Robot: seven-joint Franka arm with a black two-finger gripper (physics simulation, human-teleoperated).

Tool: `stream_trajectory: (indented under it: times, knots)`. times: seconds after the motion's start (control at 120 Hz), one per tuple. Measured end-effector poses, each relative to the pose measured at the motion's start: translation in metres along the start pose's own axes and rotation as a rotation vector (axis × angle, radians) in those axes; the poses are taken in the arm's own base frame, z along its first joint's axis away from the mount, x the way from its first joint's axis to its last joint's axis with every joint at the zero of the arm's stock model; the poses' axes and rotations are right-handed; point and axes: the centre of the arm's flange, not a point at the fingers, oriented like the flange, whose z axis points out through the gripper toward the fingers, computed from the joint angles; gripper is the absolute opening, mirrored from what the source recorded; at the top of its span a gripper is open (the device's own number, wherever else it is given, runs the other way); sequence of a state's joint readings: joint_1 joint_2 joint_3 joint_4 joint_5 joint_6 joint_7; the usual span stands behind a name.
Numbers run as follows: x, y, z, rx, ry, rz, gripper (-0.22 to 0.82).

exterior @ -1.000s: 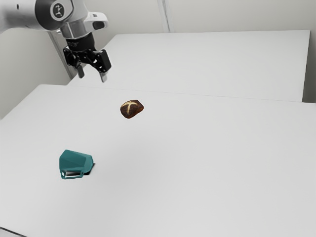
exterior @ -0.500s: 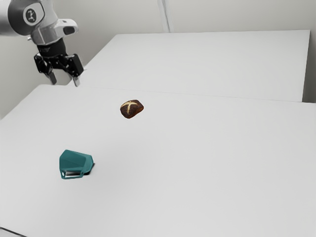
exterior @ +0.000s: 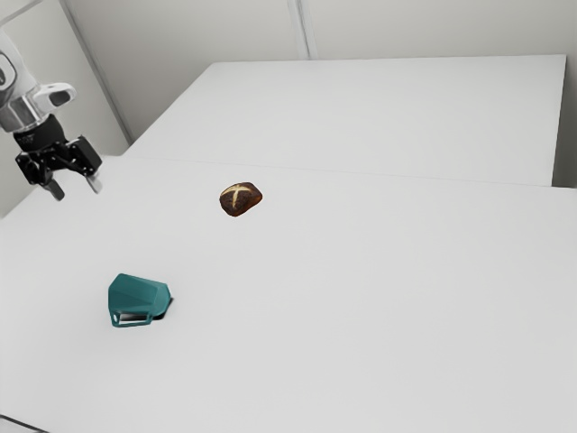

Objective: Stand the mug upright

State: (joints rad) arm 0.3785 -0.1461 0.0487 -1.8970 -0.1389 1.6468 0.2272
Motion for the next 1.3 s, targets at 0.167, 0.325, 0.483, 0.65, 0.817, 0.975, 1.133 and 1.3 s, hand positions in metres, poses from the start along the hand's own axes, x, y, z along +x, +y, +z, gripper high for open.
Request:
stream_trajectory:
  times: [0.167,0.325,0.483,0.65,0.817,0.975,1.133,1.3]
  knots:
    - [-0.009,-0.042,0.040,-0.126,0.029,-0.013,0.59]
    - [-0.018,-0.075,0.065,-0.225,0.086,-0.012,0.59]
    - [-0.022,-0.089,0.082,-0.303,0.146,0.025,0.59]
    - [-0.034,-0.107,0.106,-0.385,0.202,0.042,0.59]
    - [-0.042,-0.120,0.129,-0.444,0.245,0.066,0.59]
    - [-0.053,-0.137,0.155,-0.502,0.283,0.062,0.59]
    - [-0.053,-0.144,0.175,-0.536,0.307,0.088,0.59]
    - [-0.058,-0.153,0.195,-0.565,0.324,0.104,0.59]
